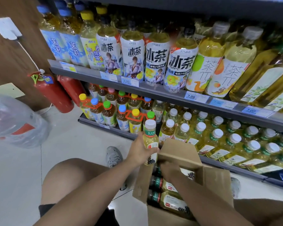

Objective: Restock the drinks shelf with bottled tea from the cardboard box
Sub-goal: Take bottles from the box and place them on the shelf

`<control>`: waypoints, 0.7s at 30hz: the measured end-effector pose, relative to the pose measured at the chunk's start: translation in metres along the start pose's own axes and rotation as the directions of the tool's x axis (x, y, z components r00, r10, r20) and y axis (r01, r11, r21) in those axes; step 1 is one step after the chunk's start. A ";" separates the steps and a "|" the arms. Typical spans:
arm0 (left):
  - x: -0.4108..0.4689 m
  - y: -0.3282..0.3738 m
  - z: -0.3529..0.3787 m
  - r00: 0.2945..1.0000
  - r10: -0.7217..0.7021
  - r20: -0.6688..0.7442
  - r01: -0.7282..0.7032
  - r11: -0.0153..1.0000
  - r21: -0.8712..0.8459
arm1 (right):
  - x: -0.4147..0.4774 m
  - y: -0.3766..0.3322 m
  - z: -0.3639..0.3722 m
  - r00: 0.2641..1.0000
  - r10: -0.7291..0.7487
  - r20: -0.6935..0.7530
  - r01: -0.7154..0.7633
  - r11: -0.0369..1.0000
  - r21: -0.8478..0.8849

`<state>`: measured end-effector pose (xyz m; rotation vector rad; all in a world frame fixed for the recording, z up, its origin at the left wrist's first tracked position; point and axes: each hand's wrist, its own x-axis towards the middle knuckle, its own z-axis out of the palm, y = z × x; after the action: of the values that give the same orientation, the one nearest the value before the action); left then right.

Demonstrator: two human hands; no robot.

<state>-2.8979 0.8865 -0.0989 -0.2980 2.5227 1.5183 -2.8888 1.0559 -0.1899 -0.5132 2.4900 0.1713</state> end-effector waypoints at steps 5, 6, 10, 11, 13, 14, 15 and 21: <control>0.010 -0.004 0.003 1.000 -0.021 -0.015 0.021 1.000 -0.003 | 0.008 -0.015 0.006 0.999 0.027 -0.027 -0.031 0.990 -0.140; 0.010 -0.004 0.003 1.000 -0.021 -0.018 0.021 1.000 0.000 | 0.007 -0.017 0.006 1.000 0.021 -0.023 -0.024 0.988 -0.151; 0.008 0.003 0.002 1.000 -0.010 -0.006 0.010 1.000 0.012 | -0.006 -0.010 0.008 0.998 0.001 -0.065 -0.008 0.994 -0.110; 0.005 0.007 0.003 1.000 -0.001 0.001 0.001 1.000 0.011 | -0.010 -0.007 0.008 0.997 -0.008 -0.082 0.000 0.995 -0.099; 0.000 0.013 0.004 1.000 0.027 0.011 -0.027 1.000 0.013 | -0.021 -0.003 0.003 0.991 -0.029 -0.132 0.020 0.997 -0.069; -0.004 0.015 0.004 0.999 0.043 0.014 -0.043 0.999 0.014 | -0.026 -0.001 -0.001 0.986 -0.022 -0.166 0.016 0.999 -0.038; -0.008 0.018 0.005 0.998 0.057 0.012 -0.058 0.998 0.014 | -0.032 0.002 -0.006 0.981 0.002 -0.196 0.001 1.000 0.017; -0.037 0.051 0.000 0.987 0.154 -0.036 -0.154 0.988 0.009 | -0.090 0.032 -0.024 0.902 0.180 -0.393 0.028 0.883 0.468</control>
<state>-2.8763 0.9125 -0.0457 -0.1331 2.6330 1.5724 -2.8459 1.1084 -0.1187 -0.2605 2.8418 -0.5618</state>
